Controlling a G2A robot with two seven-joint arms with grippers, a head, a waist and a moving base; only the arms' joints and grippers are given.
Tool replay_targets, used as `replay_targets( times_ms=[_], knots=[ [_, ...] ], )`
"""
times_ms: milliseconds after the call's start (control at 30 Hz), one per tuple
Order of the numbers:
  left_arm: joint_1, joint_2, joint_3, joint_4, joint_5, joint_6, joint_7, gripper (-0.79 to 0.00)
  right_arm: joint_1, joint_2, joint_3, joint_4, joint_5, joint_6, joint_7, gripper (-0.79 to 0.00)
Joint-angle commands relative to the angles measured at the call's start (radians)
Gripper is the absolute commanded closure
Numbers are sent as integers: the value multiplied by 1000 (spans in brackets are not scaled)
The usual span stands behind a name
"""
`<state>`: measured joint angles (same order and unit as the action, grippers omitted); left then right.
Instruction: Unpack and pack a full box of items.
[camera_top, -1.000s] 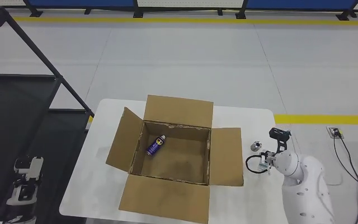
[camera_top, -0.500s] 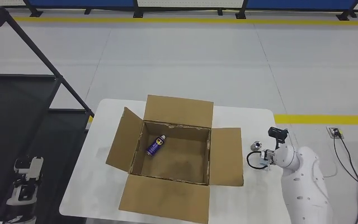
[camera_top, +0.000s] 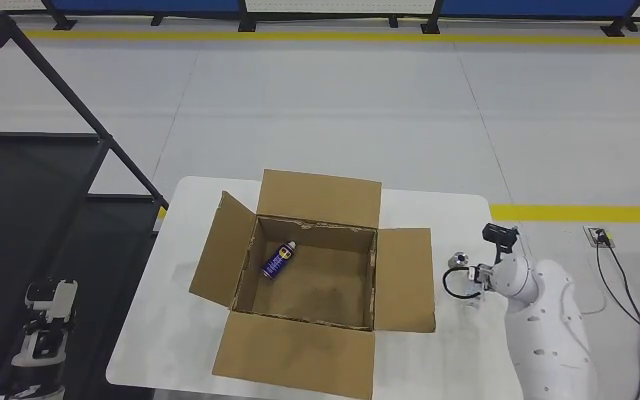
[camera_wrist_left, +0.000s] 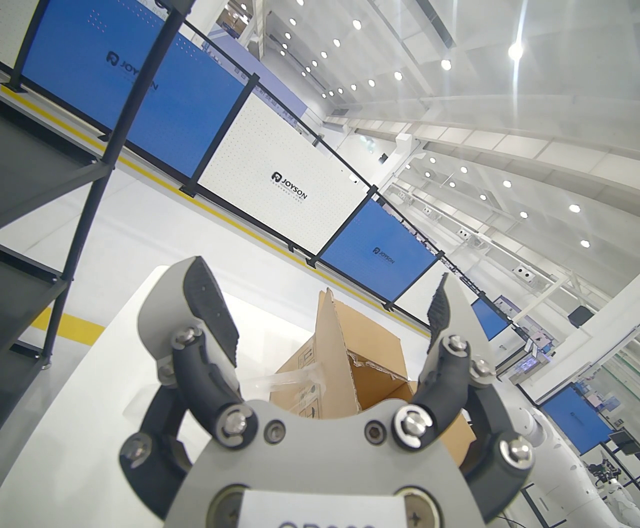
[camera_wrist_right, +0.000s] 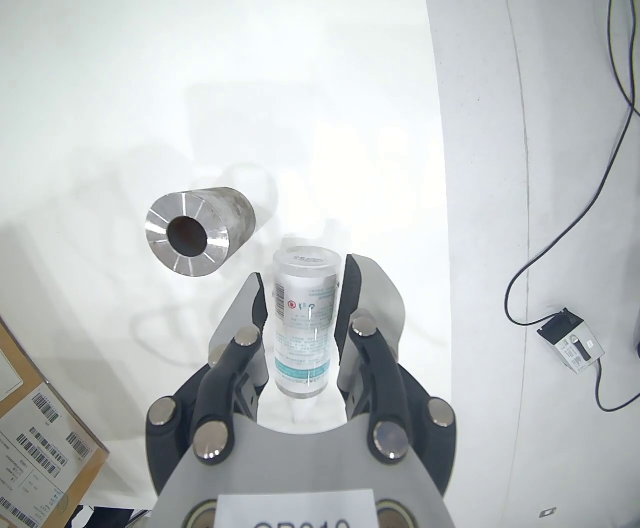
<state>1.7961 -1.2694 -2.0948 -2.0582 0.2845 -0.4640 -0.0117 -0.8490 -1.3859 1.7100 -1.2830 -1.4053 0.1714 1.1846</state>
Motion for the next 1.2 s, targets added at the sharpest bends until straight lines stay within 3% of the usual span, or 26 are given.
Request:
replay_targets(
  times_ms=[0, 100, 167, 300, 433, 500, 667, 800, 933, 1167],
  knots=[
    [0, 0, 0, 0, 0, 0, 0, -785, -32, 0, 0, -102, 2, 14, 3, -391],
    [0, 0, 0, 0, 0, 0, 0, -785, -112, -2, -23, -333, -16, 48, -1, -409],
    [0, 0, 0, 0, 0, 0, 0, -785, -169, -7, -71, -505, -31, 73, -15, -785],
    [0, 0, 0, 0, 0, 0, 0, -785, -229, -18, -219, -731, -68, 67, -61, -785],
    [0, 0, 0, 0, 0, 0, 0, -785, -187, -30, -403, -764, -50, -13, -93, -776],
    [-6, 0, -9, 8, -11, 13, 5, -785, -138, -38, -486, -716, -37, -54, -91, -634],
    [-13, 0, -67, 43, -61, 17, 20, -785, 41, -74, -680, -492, 53, -117, -55, -776],
    [-20, 1, -105, 73, -98, 22, 8, -785, 188, -114, -802, -257, 142, -139, -53, -785],
    [-21, 2, -121, 92, -116, 14, -6, -785, 301, -165, -910, -31, 219, -120, -150, -785],
    [-17, 0, -120, 99, -110, 5, -27, -785, 400, -251, -1023, 260, 409, -207, -308, -785]
  ],
)
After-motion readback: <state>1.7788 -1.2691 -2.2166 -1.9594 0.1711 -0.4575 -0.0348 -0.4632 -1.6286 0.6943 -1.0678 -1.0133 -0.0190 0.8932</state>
